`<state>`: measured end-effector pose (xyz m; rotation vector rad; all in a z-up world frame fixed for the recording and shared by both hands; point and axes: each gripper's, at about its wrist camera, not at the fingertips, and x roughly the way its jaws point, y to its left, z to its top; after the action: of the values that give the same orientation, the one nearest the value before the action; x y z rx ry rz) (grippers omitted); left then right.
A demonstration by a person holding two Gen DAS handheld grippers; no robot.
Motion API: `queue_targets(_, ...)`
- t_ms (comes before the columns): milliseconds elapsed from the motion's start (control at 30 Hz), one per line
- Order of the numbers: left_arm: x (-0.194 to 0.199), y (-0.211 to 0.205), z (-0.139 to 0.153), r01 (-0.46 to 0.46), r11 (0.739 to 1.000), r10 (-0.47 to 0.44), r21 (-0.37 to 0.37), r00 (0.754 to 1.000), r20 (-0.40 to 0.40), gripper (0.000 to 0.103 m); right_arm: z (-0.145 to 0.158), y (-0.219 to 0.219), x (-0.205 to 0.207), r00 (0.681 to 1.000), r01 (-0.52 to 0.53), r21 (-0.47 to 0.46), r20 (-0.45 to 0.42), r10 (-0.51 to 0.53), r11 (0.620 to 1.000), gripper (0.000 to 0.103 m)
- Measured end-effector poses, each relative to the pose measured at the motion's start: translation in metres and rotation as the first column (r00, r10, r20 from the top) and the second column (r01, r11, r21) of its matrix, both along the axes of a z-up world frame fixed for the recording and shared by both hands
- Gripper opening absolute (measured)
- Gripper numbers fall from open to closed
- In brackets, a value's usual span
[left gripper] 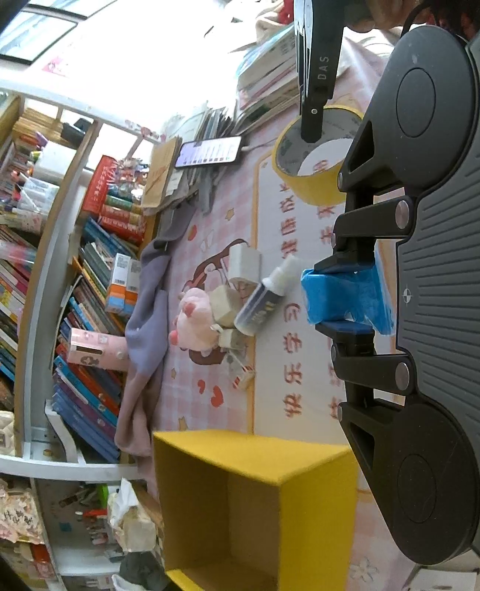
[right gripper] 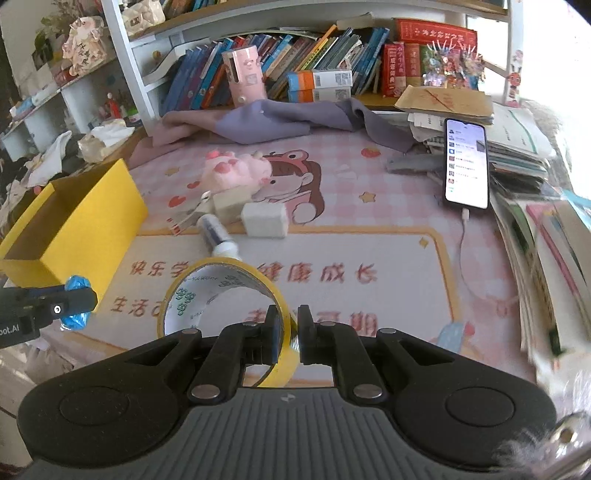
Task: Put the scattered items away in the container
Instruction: 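Carry the blue clip and tape roll together toward the yellow box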
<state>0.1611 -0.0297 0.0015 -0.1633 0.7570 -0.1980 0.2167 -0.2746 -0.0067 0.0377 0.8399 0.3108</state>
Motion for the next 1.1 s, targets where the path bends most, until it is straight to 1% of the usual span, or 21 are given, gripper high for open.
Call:
queue_targets(133, -0.029, 0.019, 0.001, 0.017, 1.000, -0.017, 0.001, 1.000, 0.008, 0.024, 0.002, 0.019, -0.037, 1.000, 0.018, -0.003, 0.009, -0.018, 1.000, 0.009)
queue_targets(300, -0.066, 0.039, 0.001, 0.045, 0.999, -0.045, 0.028, 0.999, 0.013, 0.024, -0.002, 0.045, -0.082, 1.000, 0.027, 0.001, 0.006, -0.027, 1.000, 0.009)
queue_targets(400, -0.089, 0.051, 0.001, 0.045, 0.998, -0.045, 0.036, 0.999, 0.007, 0.024, -0.005, 0.060, -0.108, 1.000, 0.020, 0.008, 0.002, -0.020, 1.000, 0.009)
queue_targets(533, -0.116, 0.065, 0.002, 0.030, 0.998, -0.030, 0.050, 1.000, 0.003, 0.024, -0.006, 0.076, -0.133, 1.000, 0.004, 0.021, 0.000, -0.003, 1.000, 0.009)
queue_targets(633, -0.130, 0.076, 0.004, 0.002, 0.999, -0.003, 0.054, 1.000, 0.008, 0.024, -0.005, 0.089, -0.145, 1.000, -0.026, 0.023, -0.001, 0.026, 0.999, 0.009)
queue_targets(767, -0.144, 0.093, 0.006, -0.044, 0.998, 0.043, 0.036, 0.999, 0.025, 0.024, -0.002, 0.106, -0.155, 0.997, -0.072, 0.011, 0.002, 0.072, 0.997, 0.009)
queue_targets(933, -0.156, 0.113, 0.009, -0.104, 0.995, 0.104, 0.008, 0.994, 0.041, 0.024, 0.004, 0.128, -0.159, 0.991, -0.133, -0.013, 0.021, 0.133, 0.991, 0.009)
queue_targets(1100, -0.163, 0.127, 0.010, -0.144, 0.990, 0.144, 0.004, 0.988, 0.049, 0.024, 0.008, 0.150, -0.159, 0.979, -0.199, -0.032, 0.033, 0.200, 0.979, 0.009)
